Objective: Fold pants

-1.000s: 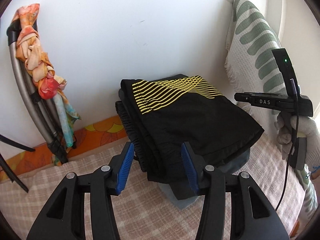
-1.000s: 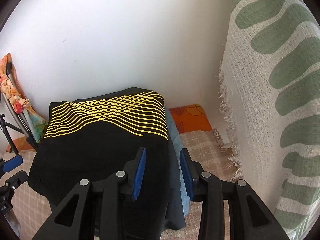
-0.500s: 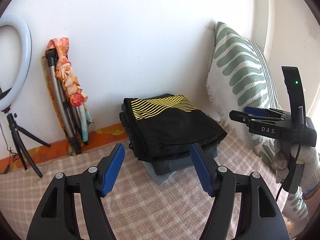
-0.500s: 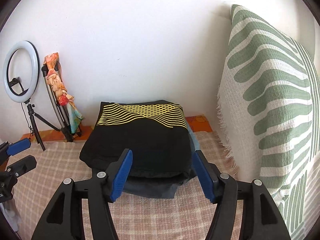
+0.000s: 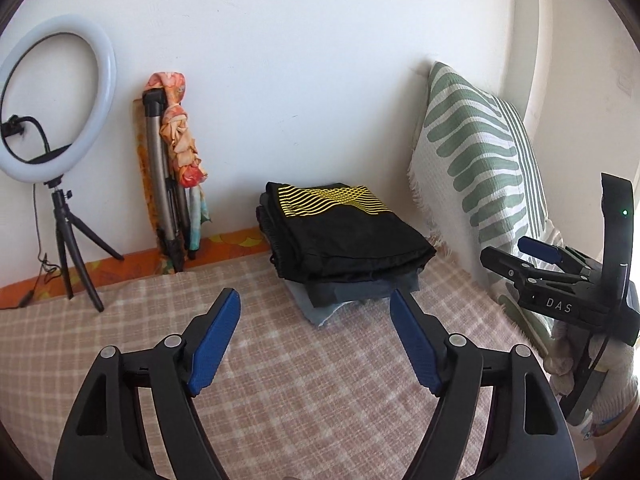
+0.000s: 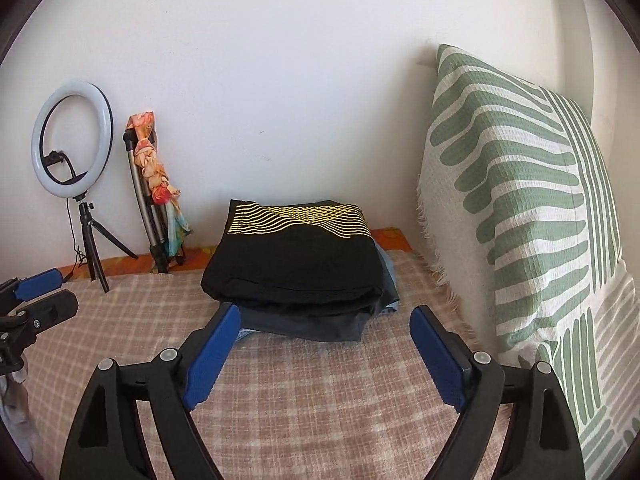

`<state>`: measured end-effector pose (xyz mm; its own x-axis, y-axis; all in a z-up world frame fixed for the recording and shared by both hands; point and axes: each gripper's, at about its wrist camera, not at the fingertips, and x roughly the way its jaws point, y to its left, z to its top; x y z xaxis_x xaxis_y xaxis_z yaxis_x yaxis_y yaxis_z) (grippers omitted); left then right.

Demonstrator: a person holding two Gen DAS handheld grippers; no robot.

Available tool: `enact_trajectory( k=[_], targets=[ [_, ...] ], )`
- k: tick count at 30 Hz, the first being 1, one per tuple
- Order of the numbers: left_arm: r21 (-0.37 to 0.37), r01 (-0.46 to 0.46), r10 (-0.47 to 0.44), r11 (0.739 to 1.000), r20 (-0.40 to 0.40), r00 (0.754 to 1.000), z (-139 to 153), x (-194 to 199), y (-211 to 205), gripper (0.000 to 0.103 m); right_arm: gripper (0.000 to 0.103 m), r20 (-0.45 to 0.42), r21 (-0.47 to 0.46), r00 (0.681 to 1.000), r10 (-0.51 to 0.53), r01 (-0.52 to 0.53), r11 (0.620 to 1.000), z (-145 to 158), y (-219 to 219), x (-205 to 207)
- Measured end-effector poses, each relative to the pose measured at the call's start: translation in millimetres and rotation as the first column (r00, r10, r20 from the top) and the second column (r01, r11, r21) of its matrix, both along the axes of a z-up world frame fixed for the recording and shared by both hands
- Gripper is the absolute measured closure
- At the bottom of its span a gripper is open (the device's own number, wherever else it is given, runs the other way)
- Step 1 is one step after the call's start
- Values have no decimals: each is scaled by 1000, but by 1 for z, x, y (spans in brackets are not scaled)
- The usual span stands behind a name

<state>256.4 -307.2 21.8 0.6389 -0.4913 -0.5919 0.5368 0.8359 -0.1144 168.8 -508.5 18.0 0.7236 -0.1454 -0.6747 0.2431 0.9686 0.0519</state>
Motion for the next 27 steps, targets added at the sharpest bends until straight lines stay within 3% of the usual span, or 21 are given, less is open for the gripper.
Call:
enact_trajectory(
  k=[5,10,17,27],
  targets=[
    [14,-21,20,1000,47,999,3,-28,17,22,3,32,-32,999,-3,4,999,8,24,-26],
    [11,-32,31,999,56,998,-1,-47,34,21,2,60,-30,998,-17,19,999,8,47,-44],
    [32,-45,43,998,75,996,-21,-62,53,20,0,74,-8,997,-34,35,999,-9,73,-56],
    [19,-65,65,998,39,997,-52,-58,77,20,0,53,14,998,-39,39,999,-38,92,-53]
  ],
)
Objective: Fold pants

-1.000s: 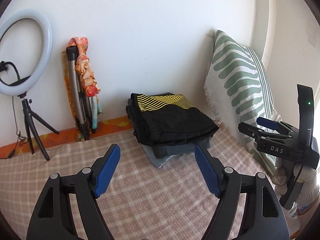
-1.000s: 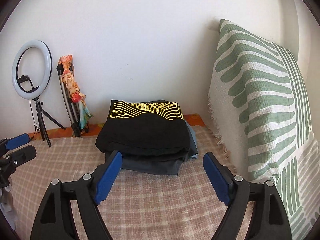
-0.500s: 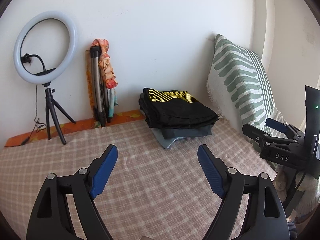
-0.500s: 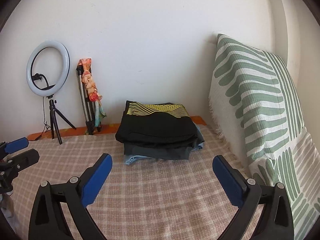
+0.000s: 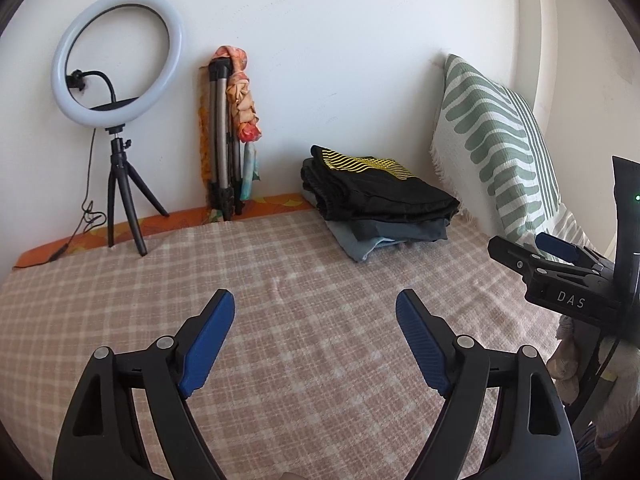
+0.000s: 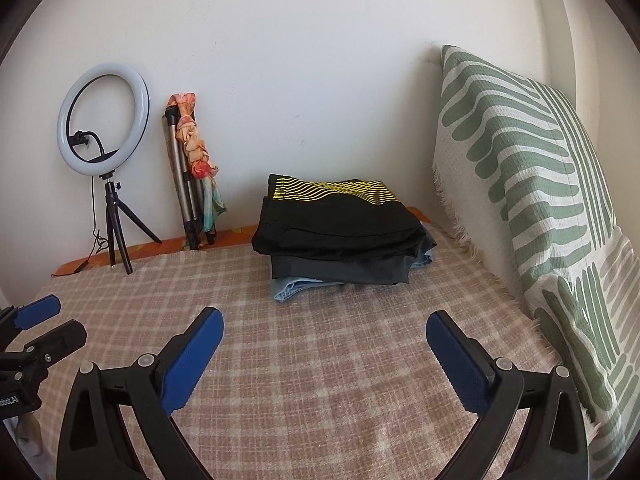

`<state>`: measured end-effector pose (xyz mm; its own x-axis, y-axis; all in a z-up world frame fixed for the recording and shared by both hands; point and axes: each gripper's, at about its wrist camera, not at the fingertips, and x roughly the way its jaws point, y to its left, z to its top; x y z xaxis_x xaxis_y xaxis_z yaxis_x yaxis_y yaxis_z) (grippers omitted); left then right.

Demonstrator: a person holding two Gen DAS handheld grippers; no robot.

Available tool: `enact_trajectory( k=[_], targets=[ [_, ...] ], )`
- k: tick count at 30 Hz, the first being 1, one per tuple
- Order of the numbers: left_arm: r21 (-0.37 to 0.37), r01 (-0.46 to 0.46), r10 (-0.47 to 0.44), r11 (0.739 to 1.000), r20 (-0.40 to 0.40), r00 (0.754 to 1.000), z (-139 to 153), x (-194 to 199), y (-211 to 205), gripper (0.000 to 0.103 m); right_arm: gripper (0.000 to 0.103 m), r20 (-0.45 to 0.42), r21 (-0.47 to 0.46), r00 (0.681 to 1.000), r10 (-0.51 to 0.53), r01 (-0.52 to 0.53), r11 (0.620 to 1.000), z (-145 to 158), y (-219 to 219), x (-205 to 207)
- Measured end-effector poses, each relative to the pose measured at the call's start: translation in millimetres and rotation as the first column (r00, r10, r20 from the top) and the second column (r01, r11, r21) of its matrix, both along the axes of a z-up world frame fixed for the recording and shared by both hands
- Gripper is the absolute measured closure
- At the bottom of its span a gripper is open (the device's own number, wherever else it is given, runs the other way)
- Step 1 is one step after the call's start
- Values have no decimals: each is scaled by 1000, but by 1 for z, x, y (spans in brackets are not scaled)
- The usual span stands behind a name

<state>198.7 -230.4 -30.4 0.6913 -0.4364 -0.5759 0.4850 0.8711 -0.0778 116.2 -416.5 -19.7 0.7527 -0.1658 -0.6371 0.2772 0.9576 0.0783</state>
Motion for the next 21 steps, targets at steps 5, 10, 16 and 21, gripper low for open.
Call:
enact_trajectory(
  k=[5,10,16,21],
  targets=[
    [-10,-15,15,1000,-17,1000,-5,5,7,20,0,7,18,1000,-11,11,1000,-4,-2,3],
    [-10,-23,22,1000,-19,1000,-7,5,9,20,0,16,2,1000,-26,25,1000,-4,-2,1],
    [5,-18,18,1000,-15,1000,-10,-1,8,20,0,17,-16,999,-31,31,999,-5,0,-4],
    [12,-25,25,1000,-16,1000,-10,-4,10,20,0,11,-33,999,-30,30,999,-9,3,-6]
  ],
)
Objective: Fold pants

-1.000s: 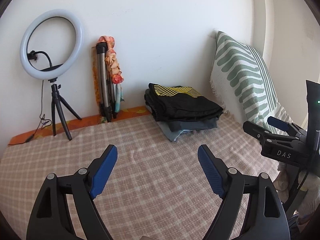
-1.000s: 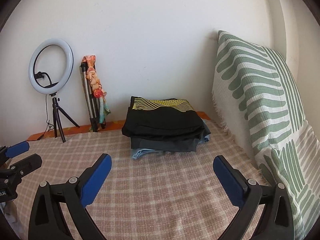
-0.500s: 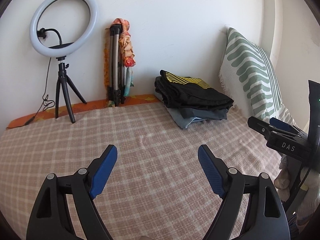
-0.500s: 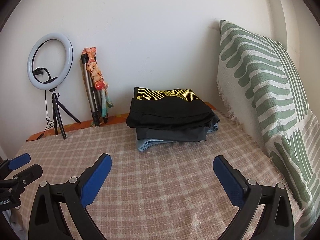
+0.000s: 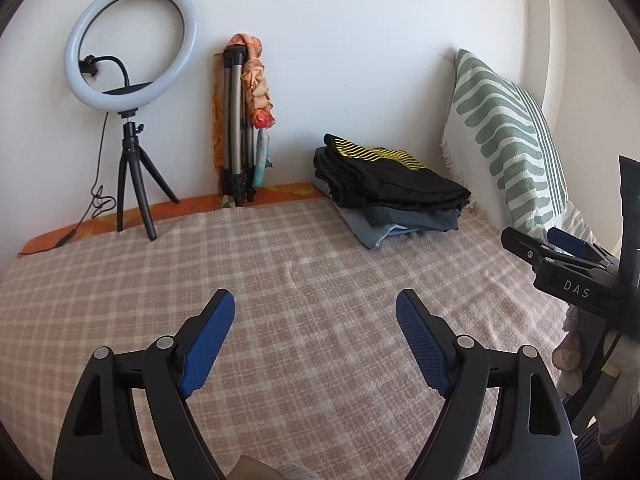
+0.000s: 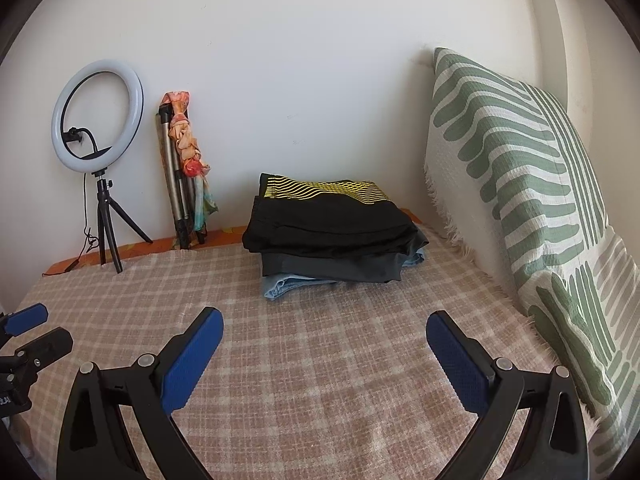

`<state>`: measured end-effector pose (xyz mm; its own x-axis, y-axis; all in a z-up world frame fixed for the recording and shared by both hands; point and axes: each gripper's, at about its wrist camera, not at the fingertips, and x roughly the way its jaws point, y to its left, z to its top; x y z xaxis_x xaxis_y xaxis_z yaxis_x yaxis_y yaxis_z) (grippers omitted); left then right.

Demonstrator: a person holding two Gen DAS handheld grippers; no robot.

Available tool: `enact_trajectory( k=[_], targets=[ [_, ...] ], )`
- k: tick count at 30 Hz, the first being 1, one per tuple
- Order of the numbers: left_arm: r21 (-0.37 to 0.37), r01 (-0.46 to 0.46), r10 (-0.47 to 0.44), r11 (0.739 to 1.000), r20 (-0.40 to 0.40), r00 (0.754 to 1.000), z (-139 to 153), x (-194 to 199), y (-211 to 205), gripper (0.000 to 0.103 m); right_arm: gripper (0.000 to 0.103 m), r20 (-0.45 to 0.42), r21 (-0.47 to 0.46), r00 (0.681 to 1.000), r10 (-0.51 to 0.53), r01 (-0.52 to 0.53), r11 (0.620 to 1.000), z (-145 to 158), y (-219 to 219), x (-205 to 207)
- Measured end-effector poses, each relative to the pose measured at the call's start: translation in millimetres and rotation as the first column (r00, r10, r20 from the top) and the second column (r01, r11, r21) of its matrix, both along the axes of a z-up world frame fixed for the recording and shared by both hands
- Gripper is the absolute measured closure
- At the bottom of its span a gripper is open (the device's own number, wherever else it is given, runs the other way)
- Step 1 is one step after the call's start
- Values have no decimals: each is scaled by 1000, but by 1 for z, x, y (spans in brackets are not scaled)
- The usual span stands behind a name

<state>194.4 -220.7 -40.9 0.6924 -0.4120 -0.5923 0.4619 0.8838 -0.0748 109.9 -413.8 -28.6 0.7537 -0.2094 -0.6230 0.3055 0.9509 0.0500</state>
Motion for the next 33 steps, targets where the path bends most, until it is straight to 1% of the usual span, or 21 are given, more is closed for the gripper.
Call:
enact_trajectory(
  k=[3,7,13,21,24,33],
  targets=[
    [12,-13,13,1000,-8,1000,-1,-1,0,20,0,0,9,1000,-3,3,1000,-1,1,-1],
    [13,-19,19,1000,-14,1000,-3,-1,3,20,0,11,-6,1000,-10,10,1000,2,3,-1],
    [21,-28,28,999,-2,1000,-2,-4,5,19,0,4,-9,1000,-8,8,1000,0,6,1],
    [17,-36,36,999,7,999,1,-5,7,18,0,6,-24,1000,-4,4,1000,0,9,2],
    [8,-40,40,999,7,999,3,-5,9,14,0,3,-23,1000,0,0,1000,-1,10,3],
    [2,-38,38,999,15,999,5,-7,9,14,0,2,-19,1000,3,-3,1000,-2,11,4]
  ],
)
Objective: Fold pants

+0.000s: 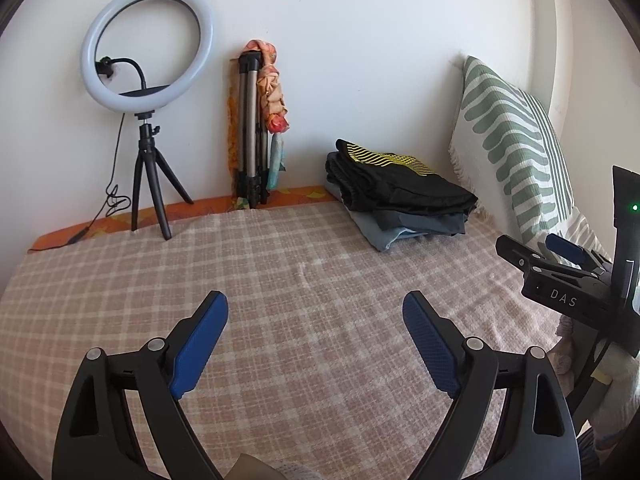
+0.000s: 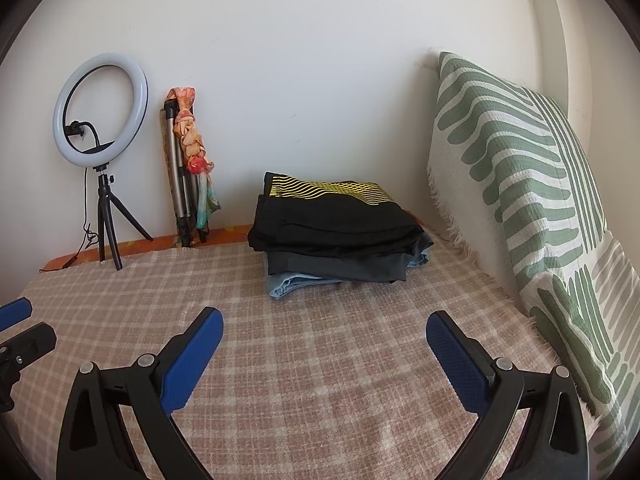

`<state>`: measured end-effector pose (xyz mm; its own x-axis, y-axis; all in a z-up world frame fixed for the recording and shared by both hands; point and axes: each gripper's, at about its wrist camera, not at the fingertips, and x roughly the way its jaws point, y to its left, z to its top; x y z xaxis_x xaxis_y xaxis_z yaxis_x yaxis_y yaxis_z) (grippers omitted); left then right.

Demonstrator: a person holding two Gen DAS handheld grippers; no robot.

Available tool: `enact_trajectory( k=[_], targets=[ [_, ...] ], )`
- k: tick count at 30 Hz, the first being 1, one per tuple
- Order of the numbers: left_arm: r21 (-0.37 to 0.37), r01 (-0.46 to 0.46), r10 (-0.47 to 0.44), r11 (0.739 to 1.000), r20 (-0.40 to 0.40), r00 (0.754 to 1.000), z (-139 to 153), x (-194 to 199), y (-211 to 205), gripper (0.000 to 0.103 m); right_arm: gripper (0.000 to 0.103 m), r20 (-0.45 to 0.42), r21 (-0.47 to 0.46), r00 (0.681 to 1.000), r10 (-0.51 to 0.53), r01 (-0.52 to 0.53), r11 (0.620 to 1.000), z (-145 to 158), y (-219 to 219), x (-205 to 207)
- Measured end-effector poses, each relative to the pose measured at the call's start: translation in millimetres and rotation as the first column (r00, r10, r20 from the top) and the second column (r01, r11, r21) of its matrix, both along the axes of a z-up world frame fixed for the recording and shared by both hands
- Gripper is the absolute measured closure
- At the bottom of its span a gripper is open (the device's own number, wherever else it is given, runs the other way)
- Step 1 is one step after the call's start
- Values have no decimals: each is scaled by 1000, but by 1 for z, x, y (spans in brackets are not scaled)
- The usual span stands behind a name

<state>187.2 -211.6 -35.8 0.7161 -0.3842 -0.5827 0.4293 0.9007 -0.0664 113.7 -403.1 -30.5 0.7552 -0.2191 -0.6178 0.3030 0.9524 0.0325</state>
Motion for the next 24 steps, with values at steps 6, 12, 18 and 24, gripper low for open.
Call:
enact_trajectory(
  k=[6,12,18,24],
  targets=[
    [-1,-9,9,1000,-7,1000,-1,1,1,14,0,-3,-3,1000,3,-3,1000,0,0,0],
    [-2,-13,13,1000,-4,1000,0,1,1,14,0,-3,-2,1000,3,-3,1000,-1,-1,0],
    [9,-21,22,1000,-6,1000,-1,1,1,13,0,-3,-1,1000,3,-3,1000,-1,0,0],
    [5,-16,16,1000,-8,1000,-1,1,1,13,0,-5,4,1000,4,-4,1000,-2,1,0]
  ],
)
